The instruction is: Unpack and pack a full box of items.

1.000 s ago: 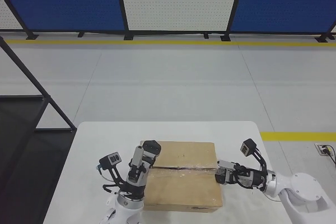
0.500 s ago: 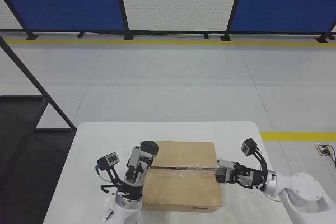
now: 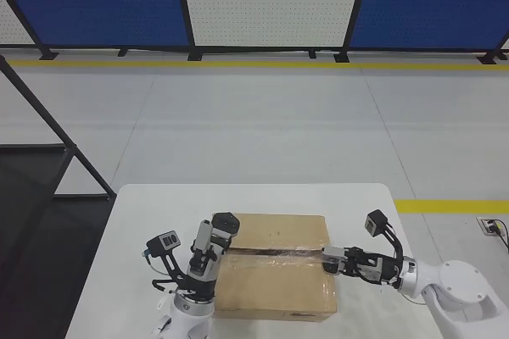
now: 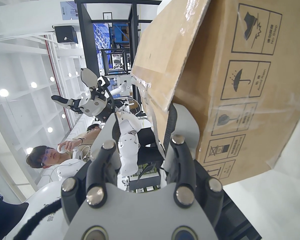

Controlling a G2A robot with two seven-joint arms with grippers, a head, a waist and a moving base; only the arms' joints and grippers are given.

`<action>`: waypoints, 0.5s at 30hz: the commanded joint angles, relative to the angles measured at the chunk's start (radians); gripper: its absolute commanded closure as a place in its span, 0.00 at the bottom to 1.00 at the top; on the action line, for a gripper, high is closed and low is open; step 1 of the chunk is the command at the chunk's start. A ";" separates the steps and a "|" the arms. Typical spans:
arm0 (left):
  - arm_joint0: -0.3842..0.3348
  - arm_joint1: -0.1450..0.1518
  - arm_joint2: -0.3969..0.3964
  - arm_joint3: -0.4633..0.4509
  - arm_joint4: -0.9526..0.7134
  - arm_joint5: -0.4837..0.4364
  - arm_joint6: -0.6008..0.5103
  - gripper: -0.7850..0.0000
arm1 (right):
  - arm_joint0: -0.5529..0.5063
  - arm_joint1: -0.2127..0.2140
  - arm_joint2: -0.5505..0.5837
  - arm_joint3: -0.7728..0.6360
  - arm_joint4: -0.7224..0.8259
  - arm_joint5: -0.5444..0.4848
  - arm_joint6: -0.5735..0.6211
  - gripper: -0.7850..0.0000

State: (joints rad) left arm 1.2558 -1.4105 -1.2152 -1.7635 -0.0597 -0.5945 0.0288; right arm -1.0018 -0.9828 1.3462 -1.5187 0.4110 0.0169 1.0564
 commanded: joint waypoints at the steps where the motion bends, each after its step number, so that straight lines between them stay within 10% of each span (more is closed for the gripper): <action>1: 0.000 -0.001 -0.001 0.001 -0.001 0.000 -0.001 0.00 | 0.001 0.001 -0.001 0.001 -0.001 0.005 0.004 0.00; 15: -0.008 -0.008 0.000 0.013 -0.001 0.004 -0.006 0.00 | 0.019 0.003 -0.014 0.019 -0.012 0.032 0.020 0.00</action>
State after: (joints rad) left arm 1.2477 -1.4177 -1.2155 -1.7508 -0.0609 -0.5895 0.0224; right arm -0.9830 -0.9794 1.3331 -1.4994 0.3996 0.0492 1.0759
